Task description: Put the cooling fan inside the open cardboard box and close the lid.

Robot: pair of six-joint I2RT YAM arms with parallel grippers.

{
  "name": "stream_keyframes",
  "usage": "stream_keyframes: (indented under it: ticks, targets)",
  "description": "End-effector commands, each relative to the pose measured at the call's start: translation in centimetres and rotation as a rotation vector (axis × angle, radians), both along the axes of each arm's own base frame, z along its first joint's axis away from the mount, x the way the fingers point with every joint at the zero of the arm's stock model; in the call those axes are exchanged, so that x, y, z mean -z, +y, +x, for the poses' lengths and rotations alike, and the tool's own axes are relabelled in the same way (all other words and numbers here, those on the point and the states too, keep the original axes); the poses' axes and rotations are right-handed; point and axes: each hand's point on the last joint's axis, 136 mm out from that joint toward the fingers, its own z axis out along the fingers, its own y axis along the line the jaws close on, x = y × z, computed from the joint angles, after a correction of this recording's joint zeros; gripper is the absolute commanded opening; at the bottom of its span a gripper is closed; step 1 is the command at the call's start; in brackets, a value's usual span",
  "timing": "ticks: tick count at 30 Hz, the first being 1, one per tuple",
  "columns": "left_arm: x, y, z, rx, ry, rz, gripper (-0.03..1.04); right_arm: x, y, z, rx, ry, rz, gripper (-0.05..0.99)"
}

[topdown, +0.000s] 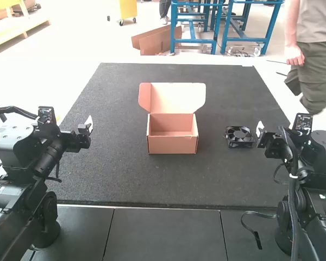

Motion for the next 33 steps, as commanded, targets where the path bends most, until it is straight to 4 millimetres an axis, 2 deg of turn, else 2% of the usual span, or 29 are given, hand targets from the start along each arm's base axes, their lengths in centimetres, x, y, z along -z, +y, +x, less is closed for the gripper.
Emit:
stream_keyframes:
  ticks: [1,5,8,10,12,17,21,24,26,29,33]
  targets:
    - [-0.2,-0.1,0.0,0.005,-0.015,0.008,0.97,0.2,-0.3,0.0,0.014,0.005,-0.012,0.91]
    - [-1.1,-0.1,-0.1,0.008,-0.052,0.009,0.97,-0.5,-0.3,0.0,0.016,-0.023,0.010,0.91]
    - [-3.1,-0.1,-0.2,0.007,-0.133,-0.002,0.97,-2.8,-0.7,0.1,0.036,-0.113,0.064,0.91]
    - [-4.7,0.0,-0.4,0.005,-0.190,-0.004,0.97,-3.5,-0.9,0.0,0.049,-0.144,0.066,0.91]
    - [-6.3,0.0,-0.8,0.002,-0.242,-0.006,0.97,-6.1,-1.3,-0.3,0.071,-0.239,0.073,0.91]
    - [-10.5,0.2,-2.0,-0.004,-0.338,-0.013,0.97,-9.4,-2.2,-1.1,0.122,-0.312,0.074,0.91]
    - [-14.5,0.0,-3.1,0.006,-0.391,-0.015,0.97,-13.5,-1.7,-1.8,0.093,-0.364,0.072,0.90]
    - [-16.4,0.0,-2.6,0.005,-0.366,-0.014,0.97,-15.2,-1.0,-1.1,0.055,-0.323,0.032,0.90]
    - [-17.0,0.0,-1.8,0.005,-0.328,-0.012,0.97,-14.7,0.2,-0.1,-0.012,-0.217,0.032,0.90]
    - [-17.9,0.1,-0.8,-0.003,-0.274,-0.010,0.97,-15.3,0.4,0.8,-0.029,-0.114,0.036,0.90]
    - [-17.2,0.4,1.0,-0.026,-0.122,-0.002,0.97,-16.7,-0.3,2.0,0.005,0.031,0.054,0.90]
